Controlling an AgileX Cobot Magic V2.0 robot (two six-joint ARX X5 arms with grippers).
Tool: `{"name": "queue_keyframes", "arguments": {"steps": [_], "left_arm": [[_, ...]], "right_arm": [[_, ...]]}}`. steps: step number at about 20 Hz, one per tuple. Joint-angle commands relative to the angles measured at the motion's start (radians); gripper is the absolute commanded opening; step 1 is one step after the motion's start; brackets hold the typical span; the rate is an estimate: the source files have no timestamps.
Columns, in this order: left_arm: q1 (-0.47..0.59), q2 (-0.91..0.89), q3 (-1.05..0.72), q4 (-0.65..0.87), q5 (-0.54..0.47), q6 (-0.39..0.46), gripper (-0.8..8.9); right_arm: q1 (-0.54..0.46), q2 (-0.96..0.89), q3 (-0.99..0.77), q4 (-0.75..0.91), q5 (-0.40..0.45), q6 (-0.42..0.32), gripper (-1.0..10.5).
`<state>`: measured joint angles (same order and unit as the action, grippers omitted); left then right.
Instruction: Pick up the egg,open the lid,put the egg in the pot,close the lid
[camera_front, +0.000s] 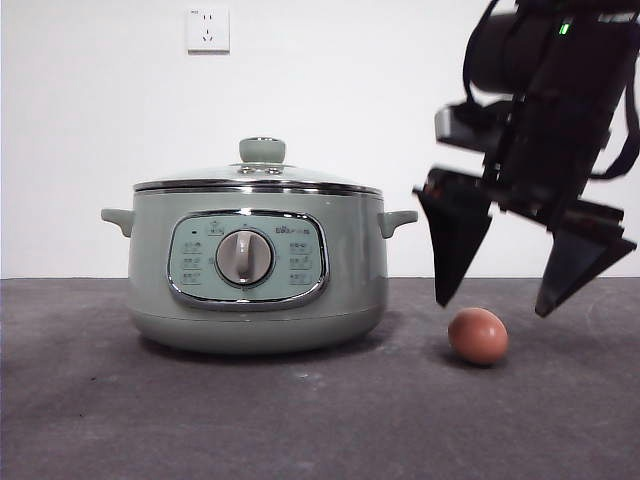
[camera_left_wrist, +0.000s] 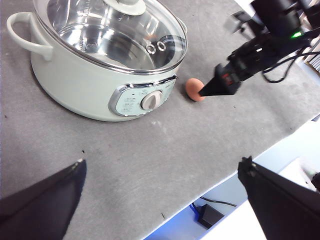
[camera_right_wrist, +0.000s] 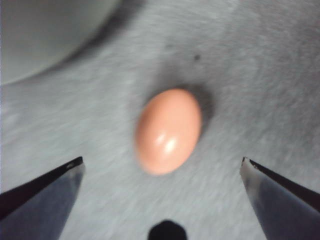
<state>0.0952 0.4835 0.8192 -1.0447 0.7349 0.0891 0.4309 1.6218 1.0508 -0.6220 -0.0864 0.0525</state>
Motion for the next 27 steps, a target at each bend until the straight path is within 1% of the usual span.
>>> {"name": "queue_keyframes", "arguments": {"steps": [1, 3, 4, 5, 9, 10, 12, 13, 15, 16, 18, 19, 20, 21, 25, 27], "left_arm": [[0.002, -0.001, 0.004, 0.003, -0.001, 0.008, 6.60], [0.002, -0.001, 0.004, 0.004, -0.002, 0.008, 6.60], [0.002, -0.001, 0.004, 0.003, -0.002, 0.009, 6.60], [0.002, -0.001, 0.004, 0.004, -0.002, 0.009, 6.60], [0.002, -0.001, 0.004, 0.004, -0.002, 0.009, 6.60], [0.002, -0.001, 0.004, 0.003, -0.002, 0.009, 6.60], [0.002, -0.001, 0.004, 0.004, -0.002, 0.009, 6.60], [0.002, -0.001, 0.004, 0.003, -0.002, 0.009, 6.60], [0.002, -0.001, 0.004, 0.003, -0.002, 0.009, 6.60], [0.002, -0.001, 0.004, 0.004, -0.002, 0.009, 6.60], [0.002, -0.001, 0.004, 0.004, -0.002, 0.009, 6.60], [0.002, -0.001, 0.004, 0.004, -0.002, 0.009, 6.60], [0.002, -0.001, 0.004, 0.004, -0.002, 0.009, 6.60], [0.002, -0.001, 0.004, 0.004, -0.002, 0.009, 6.60], [0.002, 0.009, 0.004, 0.025, -0.003, 0.003, 6.60], [0.002, 0.032, 0.005, 0.077, -0.017, -0.026, 6.60]], "right_arm": [[0.003, 0.035, 0.000, 0.025, 0.018, 0.011, 5.9], [0.003, 0.053, 0.000, 0.058, 0.017, 0.014, 5.7], [0.003, 0.060, 0.000, 0.073, 0.015, 0.020, 5.2], [0.004, 0.067, 0.000, 0.079, 0.014, 0.022, 5.0], [0.004, 0.100, 0.000, 0.084, 0.015, 0.026, 5.0], [0.004, 0.101, 0.000, 0.096, 0.015, 0.030, 4.8], [0.010, 0.101, 0.000, 0.116, 0.014, 0.029, 3.3], [0.011, 0.101, 0.000, 0.116, 0.008, 0.031, 2.7], [0.011, 0.102, 0.000, 0.106, -0.001, 0.036, 2.0], [0.011, 0.103, 0.000, 0.104, -0.022, 0.037, 1.8], [0.011, 0.103, 0.000, 0.107, -0.019, 0.036, 1.8], [0.011, 0.103, 0.000, 0.107, -0.019, 0.036, 1.3], [0.011, 0.103, 0.000, 0.107, -0.019, 0.035, 0.2], [0.011, 0.103, 0.000, 0.107, -0.019, 0.035, -0.1], [0.009, 0.080, 0.000, 0.098, -0.019, 0.034, -0.1], [0.009, 0.017, 0.000, 0.080, -0.018, 0.025, -0.1]]}}
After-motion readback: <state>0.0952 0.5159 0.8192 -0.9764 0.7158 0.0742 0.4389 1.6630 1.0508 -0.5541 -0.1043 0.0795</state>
